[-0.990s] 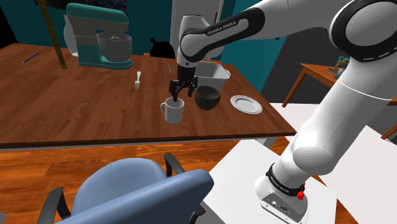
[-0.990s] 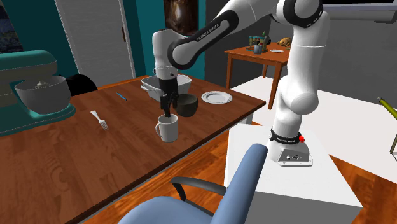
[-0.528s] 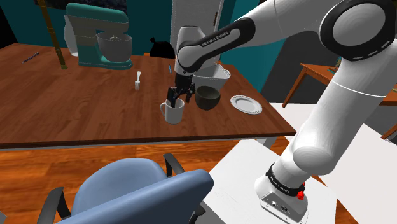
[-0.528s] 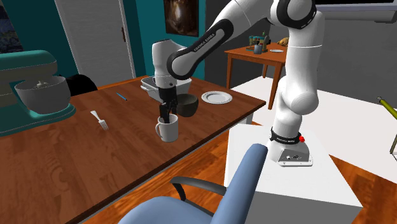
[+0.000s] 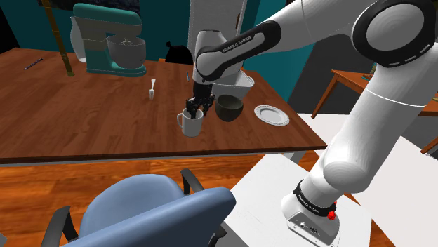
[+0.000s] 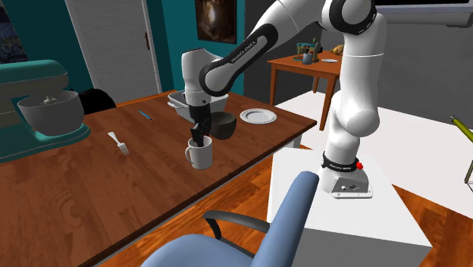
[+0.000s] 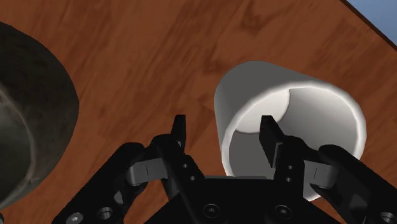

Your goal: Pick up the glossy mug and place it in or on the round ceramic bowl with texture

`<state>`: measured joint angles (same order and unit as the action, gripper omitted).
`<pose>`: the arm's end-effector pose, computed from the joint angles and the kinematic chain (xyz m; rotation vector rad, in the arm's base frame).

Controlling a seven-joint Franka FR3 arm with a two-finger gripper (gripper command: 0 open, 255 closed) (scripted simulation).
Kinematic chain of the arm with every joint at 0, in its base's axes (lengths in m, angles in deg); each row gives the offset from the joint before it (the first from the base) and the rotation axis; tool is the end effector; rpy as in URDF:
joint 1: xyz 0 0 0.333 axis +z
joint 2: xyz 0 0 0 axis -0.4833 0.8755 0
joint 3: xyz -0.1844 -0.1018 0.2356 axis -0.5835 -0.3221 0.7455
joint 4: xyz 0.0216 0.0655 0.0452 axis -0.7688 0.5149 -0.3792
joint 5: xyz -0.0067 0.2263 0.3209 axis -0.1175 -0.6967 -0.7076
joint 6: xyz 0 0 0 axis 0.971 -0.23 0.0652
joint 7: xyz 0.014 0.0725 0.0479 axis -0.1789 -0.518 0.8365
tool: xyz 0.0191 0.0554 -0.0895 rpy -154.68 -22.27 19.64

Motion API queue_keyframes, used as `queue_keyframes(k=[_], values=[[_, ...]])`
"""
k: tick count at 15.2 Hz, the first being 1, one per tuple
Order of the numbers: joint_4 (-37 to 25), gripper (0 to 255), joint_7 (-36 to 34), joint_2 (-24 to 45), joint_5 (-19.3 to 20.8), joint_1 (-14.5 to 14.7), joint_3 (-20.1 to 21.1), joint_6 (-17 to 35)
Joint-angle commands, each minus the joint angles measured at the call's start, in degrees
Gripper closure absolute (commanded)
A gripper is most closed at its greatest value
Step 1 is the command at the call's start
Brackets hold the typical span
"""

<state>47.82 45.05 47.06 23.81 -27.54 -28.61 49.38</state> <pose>0.5388 0.0717 0.3494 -3.0900 0.0727 0.0715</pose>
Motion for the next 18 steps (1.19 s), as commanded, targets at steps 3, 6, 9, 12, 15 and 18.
queue_keyframes(k=[3, 6, 9, 12, 15, 18], values=[[0.0, 255, 0.0, 0.0, 0.0, 0.0, 0.0, 0.0], [0.0, 255, 0.0, 0.0, 0.0, 0.0, 0.0, 0.0], [0.01, 255, 0.0, 0.0, 0.0, 0.0, 0.0, 0.01], [-0.95, 255, -0.03, -1.24, -0.07, -0.03, -0.01, -2.19], [-2.02, 255, -0.07, -2.39, -0.12, -0.06, -0.02, -4.4], [-3.2, 255, -0.12, -3.43, -0.17, -0.09, -0.03, -6.62]])
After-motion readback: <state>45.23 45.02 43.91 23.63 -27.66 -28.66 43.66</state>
